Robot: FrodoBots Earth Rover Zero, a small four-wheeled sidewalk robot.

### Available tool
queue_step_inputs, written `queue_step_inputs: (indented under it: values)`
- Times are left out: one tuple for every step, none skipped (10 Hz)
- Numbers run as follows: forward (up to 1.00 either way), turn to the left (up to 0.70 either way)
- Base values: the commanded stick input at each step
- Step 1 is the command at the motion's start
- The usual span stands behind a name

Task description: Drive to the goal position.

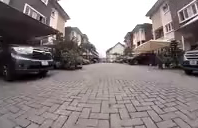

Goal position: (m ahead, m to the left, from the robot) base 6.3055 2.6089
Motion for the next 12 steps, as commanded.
queue_step_inputs:
  values:
    - [0.70, 0.00]
    - [0.70, 0.00]
    - [0.70, 0.00]
    - [0.70, 0.00]
    - [0.70, 0.00]
    - [0.70, 0.00]
    - [0.70, 0.00]
    - [0.70, 0.00]
    - [0.70, 0.00]
    - [0.70, 0.00]
    - [0.70, 0.00]
    - [0.70, 0.00]
